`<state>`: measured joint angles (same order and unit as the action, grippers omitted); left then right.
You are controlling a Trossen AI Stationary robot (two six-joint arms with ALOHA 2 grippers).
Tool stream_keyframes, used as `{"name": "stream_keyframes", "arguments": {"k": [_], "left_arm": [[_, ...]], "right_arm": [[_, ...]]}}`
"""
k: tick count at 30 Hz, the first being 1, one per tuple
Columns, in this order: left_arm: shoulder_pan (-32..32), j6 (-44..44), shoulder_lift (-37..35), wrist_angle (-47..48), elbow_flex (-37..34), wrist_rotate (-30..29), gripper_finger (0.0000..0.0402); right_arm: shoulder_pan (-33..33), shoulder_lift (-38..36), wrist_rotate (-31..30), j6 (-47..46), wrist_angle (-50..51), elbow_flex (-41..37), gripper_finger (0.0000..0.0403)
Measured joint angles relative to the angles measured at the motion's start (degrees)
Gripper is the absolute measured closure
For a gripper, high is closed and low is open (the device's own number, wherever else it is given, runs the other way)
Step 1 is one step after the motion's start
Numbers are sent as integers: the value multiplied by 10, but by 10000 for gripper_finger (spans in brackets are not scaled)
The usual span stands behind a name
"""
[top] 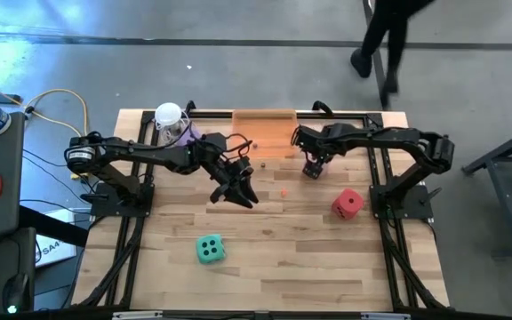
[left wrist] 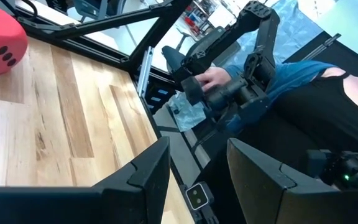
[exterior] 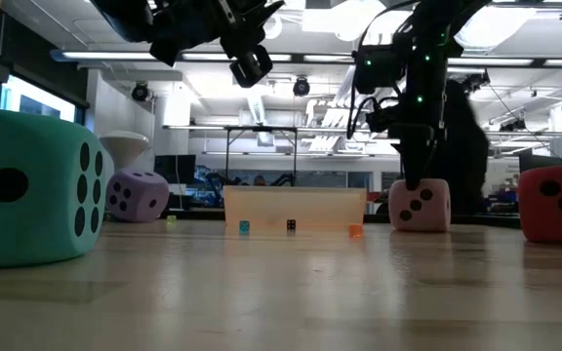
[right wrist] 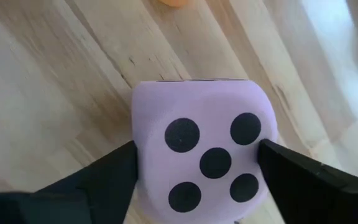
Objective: Pick & Place Dice
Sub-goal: Put the large pink dice into the orange bin
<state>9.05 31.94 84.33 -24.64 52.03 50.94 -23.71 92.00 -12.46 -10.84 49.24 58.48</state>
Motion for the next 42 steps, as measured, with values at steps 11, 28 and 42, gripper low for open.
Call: {"name": "stream_keyframes", "arguments": {"k": [11,28,42], "left_arm": [[0,0,0,0,0,0,247],[0,0,0,0,0,10,247],[0,0,0,0,0,10,247]], "right_arm": [[9,4,-30,6,-25,-2,10],[-58,1,28,1,-26,1,4],[-98,30,73,-29,-44,1,4]]}}
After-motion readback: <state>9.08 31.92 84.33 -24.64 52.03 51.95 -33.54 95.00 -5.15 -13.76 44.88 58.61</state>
